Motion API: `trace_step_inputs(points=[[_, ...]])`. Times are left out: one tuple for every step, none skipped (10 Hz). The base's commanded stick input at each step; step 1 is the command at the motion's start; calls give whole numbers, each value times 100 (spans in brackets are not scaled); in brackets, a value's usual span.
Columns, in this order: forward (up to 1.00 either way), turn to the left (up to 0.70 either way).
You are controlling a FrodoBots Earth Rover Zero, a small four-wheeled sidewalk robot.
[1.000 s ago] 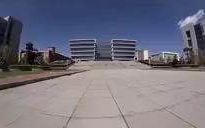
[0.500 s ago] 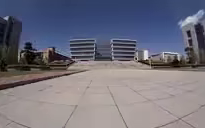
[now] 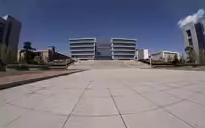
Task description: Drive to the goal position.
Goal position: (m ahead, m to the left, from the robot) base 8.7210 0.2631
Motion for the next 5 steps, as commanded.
trace_step_inputs(points=[[70,1],[70,1],[70,1],[70,1],[70,1]])
